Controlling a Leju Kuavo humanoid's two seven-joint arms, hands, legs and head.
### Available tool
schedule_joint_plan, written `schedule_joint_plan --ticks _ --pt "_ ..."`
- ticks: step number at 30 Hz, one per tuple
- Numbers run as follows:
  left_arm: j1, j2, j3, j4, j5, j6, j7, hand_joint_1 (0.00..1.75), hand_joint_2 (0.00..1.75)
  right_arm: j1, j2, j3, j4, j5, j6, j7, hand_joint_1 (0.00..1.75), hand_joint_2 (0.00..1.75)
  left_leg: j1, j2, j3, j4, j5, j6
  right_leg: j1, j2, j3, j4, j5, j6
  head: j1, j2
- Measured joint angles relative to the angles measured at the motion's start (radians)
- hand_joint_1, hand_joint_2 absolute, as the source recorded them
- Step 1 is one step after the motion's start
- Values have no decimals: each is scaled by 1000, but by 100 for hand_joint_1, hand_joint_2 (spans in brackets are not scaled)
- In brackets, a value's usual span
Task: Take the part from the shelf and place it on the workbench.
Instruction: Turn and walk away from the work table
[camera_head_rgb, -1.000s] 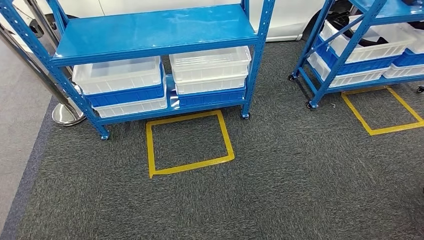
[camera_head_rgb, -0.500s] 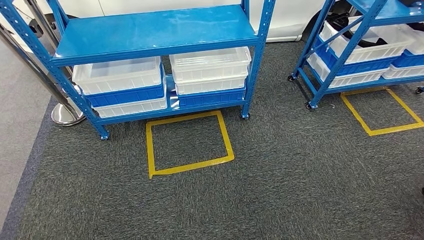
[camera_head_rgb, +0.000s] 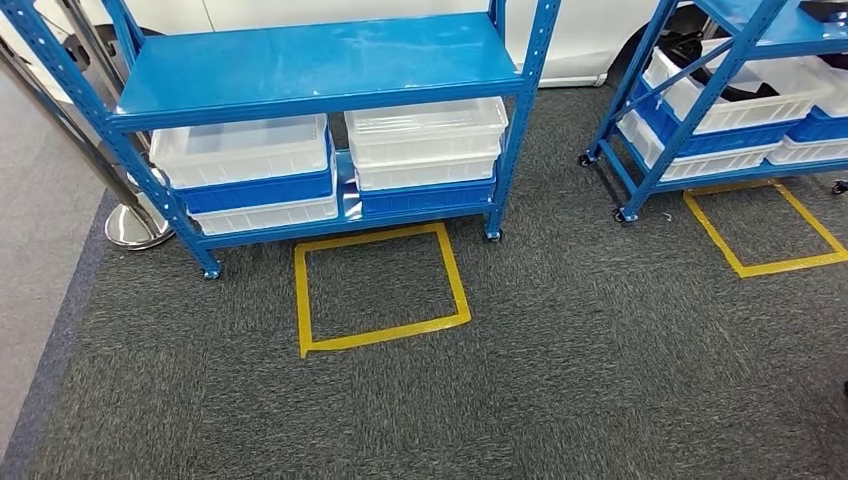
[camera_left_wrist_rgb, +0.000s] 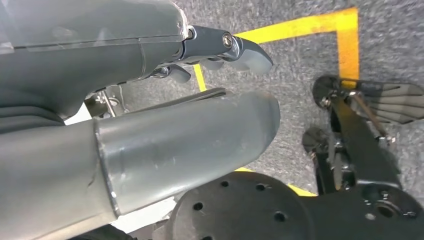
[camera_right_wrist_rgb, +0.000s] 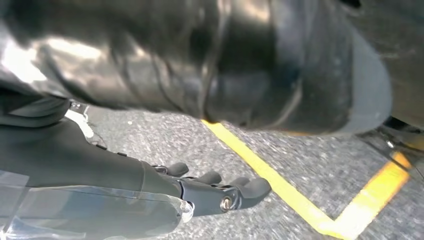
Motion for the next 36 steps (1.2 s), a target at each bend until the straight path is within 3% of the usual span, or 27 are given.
schedule_joint_plan --ticks 2,3,4,6,7,9,13,15,17,18,19,21,23,26,28,29,32,33,34,36 --pt "-1 0 0 0 0 0 0 0 0 1 0 0 0 0 0 0 0 0 -2 -3 2 1 -3 0 -1 6 -76 124 -39 0 0 0" --pt "0 0 0 0 0 0 0 0 0 1 0 0 0 0 0 0 0 0 -2 -6 6 2 -7 -1 -1 7 -95 144 -30 0 0 0" --pt "0 0 0 0 0 0 0 0 0 3 0 0 0 0 0 0 0 0 -1 -9 11 3 -11 -3 -2 7 -93 122 1 0 0 0" --pt "1 0 0 0 0 1 0 0 0 6 0 0 0 0 0 1 0 0 1 -17 23 8 -24 -13 -3 8 -43 -6 86 -4 0 0" --pt "1 0 0 0 0 1 0 0 0 7 0 0 0 0 0 1 0 0 0 -20 26 13 -33 -20 -1 9 -19 -65 113 -8 0 0" --pt "-1 0 0 0 1 1 0 0 0 7 0 0 1 0 0 1 0 0 -2 -22 26 19 -46 -34 4 11 0 -114 120 -18 0 0" --pt "-5 0 0 1 1 2 2 0 0 3 3 0 0 2 0 0 0 0 2 -20 29 43 -70 -59 4 8 13 -120 108 -44 -1 0" --pt "-5 0 0 1 2 2 3 0 0 3 4 0 0 3 0 0 0 0 5 -14 -22 147 -120 -69 3 4 23 -123 101 -56 -1 0" --pt "-4 0 0 2 2 3 3 0 0 3 4 0 0 3 0 0 0 0 8 -11 -107 287 -169 -75 5 2 29 -123 92 -61 -1 0" --pt "-3 0 0 2 2 4 3 0 0 3 4 0 0 3 0 0 0 0 8 -10 -138 325 -167 -75 7 2 35 -122 86 -61 -1 0" --pt "-2 0 0 2 2 5 4 0 0 3 4 0 0 3 0 0 0 0 8 -10 -147 320 -142 -73 8 2 43 -122 80 -61 -1 0" --pt "0 0 0 2 2 5 5 0 0 4 4 0 0 3 1 0 0 0 4 -9 -115 203 -45 -61 10 2 65 -123 64 -59 -1 0" --pt "0 2 1 2 2 6 6 0 0 5 8 -1 1 3 2 0 0 0 -4 -5 -71 87 10 -42 10 1 77 -125 51 -52 -1 0" --pt "-2 6 1 2 3 7 8 0 0 1 10 -1 1 3 3 0 0 0 -13 -4 -49 37 4 -24 8 -1 85 -126 53 -35 -1 0" --pt "0 7 1 2 4 9 9 0 0 -1 10 -1 1 3 3 0 0 0 -8 -7 -25 15 3 -13 8 -2 91 -107 50 -26 0 0" --pt "0 7 1 2 4 9 9 0 0 -1 10 -1 1 3 3 0 0 0 -5 -8 -10 6 2 -9 8 0 78 -78 35 -23 0 0" --pt "-2 7 1 2 4 9 10 0 0 -2 10 -1 0 3 4 0 0 0 -3 -9 11 0 -7 -1 6 8 -35 90 -37 -13 1 0" --pt "-2 7 1 2 5 9 10 0 0 -3 10 -1 0 3 5 0 0 0 -3 -10 17 0 -14 -1 4 9 -70 127 -46 -9 1 0" --pt "-1 7 2 2 5 9 10 0 0 -2 10 -2 0 3 5 0 0 0 -2 -11 26 0 -21 -3 3 9 -90 135 -38 -6 1 0" --pt "0 6 2 2 5 9 10 0 0 0 9 -2 0 3 5 0 0 0 0 -13 49 1 -39 -11 0 9 -79 51 39 -5 1 0"
